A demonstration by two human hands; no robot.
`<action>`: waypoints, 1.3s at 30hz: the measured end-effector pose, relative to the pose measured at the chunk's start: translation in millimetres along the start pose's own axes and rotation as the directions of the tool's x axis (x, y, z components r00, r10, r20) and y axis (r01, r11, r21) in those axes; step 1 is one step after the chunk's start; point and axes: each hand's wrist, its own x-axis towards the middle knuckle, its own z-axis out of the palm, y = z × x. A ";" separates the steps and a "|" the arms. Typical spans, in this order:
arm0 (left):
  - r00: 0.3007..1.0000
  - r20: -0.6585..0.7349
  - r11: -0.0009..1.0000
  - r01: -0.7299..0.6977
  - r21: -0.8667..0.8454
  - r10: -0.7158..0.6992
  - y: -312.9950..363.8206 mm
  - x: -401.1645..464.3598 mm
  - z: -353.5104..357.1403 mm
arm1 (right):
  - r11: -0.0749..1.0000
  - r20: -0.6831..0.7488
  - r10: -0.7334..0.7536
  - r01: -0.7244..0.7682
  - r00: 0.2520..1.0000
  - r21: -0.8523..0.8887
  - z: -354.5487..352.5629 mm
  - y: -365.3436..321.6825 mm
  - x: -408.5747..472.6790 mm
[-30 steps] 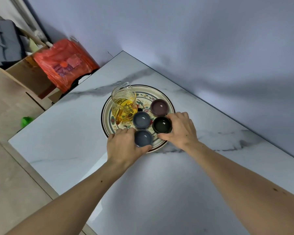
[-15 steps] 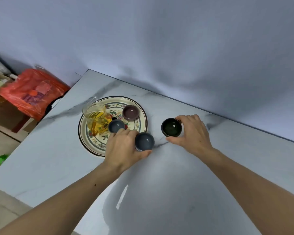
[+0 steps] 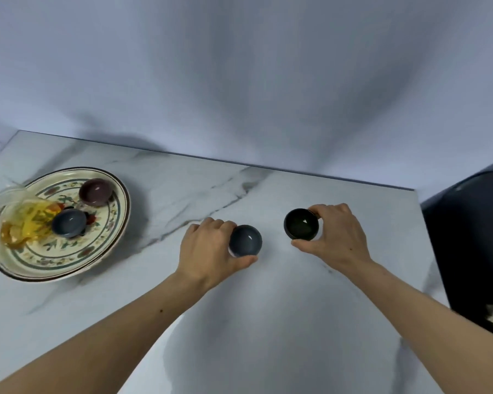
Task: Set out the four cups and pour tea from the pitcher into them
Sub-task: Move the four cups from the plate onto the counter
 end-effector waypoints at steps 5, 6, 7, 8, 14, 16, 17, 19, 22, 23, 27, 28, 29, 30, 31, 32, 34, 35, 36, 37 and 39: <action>1.000 0.022 1.000 -0.022 -0.003 0.022 74.1 13.3 42.7 | 1.000 0.013 0.029 -0.029 1.000 -0.007 -18.7 85.6 -7.5; 0.999 0.022 1.000 -0.023 -0.005 0.023 86.2 15.8 50.3 | 1.000 0.011 0.029 -0.029 1.000 -0.013 -20.7 99.6 -8.3; 0.999 0.027 1.000 -0.024 -0.007 0.024 100.2 18.7 60.0 | 0.999 0.012 0.037 -0.037 0.999 -0.016 -23.1 116.1 -9.4; 0.999 0.035 1.000 -0.027 -0.007 0.027 113.0 21.8 69.3 | 0.999 0.011 0.047 -0.047 0.999 -0.018 -24.7 132.0 -10.5; 0.992 0.088 0.995 -0.089 0.041 0.085 161.8 41.5 119.9 | 0.995 0.027 0.097 -0.096 0.995 -0.037 -16.2 204.5 -12.8; 0.990 0.104 0.994 -0.098 0.048 0.092 170.9 49.6 132.6 | 0.993 0.032 0.111 -0.109 0.993 -0.043 -8.6 219.1 -12.2; 0.989 0.110 0.993 -0.104 0.057 0.098 175.2 54.2 139.5 | 0.992 0.030 0.123 -0.121 0.992 -0.041 -4.6 226.1 -11.3; 0.987 0.123 0.990 -0.115 0.086 0.104 181.5 63.2 151.4 | 0.989 0.027 0.145 -0.145 0.989 -0.033 3.0 236.6 -9.2; 0.984 0.148 0.988 -0.111 0.110 0.094 185.7 70.0 163.5 | 0.985 0.032 0.170 -0.169 0.985 -0.022 12.5 245.4 -7.5; 0.983 0.157 0.987 -0.110 0.115 0.091 186.8 71.3 165.9 | 0.984 0.035 0.178 -0.178 0.983 -0.016 14.4 247.5 -7.1; 0.979 0.185 0.985 -0.108 0.138 0.081 188.4 73.0 173.0 | 0.983 0.061 0.183 -0.183 0.981 -0.018 18.4 252.2 -5.4; 0.978 0.193 0.984 -0.107 0.145 0.078 189.3 73.0 174.3 | 0.983 0.067 0.184 -0.183 0.981 -0.019 18.7 252.9 -5.3; 0.977 0.198 0.983 -0.104 0.149 0.074 190.3 72.6 175.7 | 0.983 0.072 0.185 -0.184 0.980 -0.019 18.9 253.2 -5.4; 0.977 0.201 0.984 -0.098 0.148 0.067 191.0 72.2 176.6 | 0.982 0.078 0.188 -0.188 0.979 -0.018 19.1 253.3 -5.0; 0.977 0.205 0.986 -0.087 0.144 0.056 191.5 71.9 177.3 | 0.981 0.087 0.194 -0.193 0.977 -0.020 19.3 253.1 -4.6; 0.977 0.211 0.988 -0.072 0.138 0.042 191.9 71.8 177.6 | 0.980 0.097 0.201 -0.199 0.975 -0.025 18.9 252.6 -4.1; 0.971 0.237 0.989 -0.053 0.140 0.019 192.6 71.9 176.8 | 0.978 0.131 0.207 -0.202 0.970 -0.050 17.5 250.5 -4.0; 0.966 0.257 0.987 -0.056 0.152 0.015 193.4 72.0 175.5 | 0.977 0.156 0.209 -0.201 0.965 -0.065 15.7 249.0 -4.2; 0.960 0.280 0.984 -0.063 0.167 0.014 194.3 72.2 173.8 | 0.977 0.180 0.211 -0.200 0.961 -0.078 13.6 247.6 -4.1; 0.954 0.299 0.982 -0.069 0.175 0.014 195.2 71.9 171.0 | 0.976 0.198 0.214 -0.200 0.957 -0.086 10.3 245.9 -4.1; 0.946 0.324 0.983 -0.067 0.170 0.009 195.5 70.6 163.5 | 0.977 0.199 0.208 -0.193 0.958 -0.091 1.5 240.3 -3.0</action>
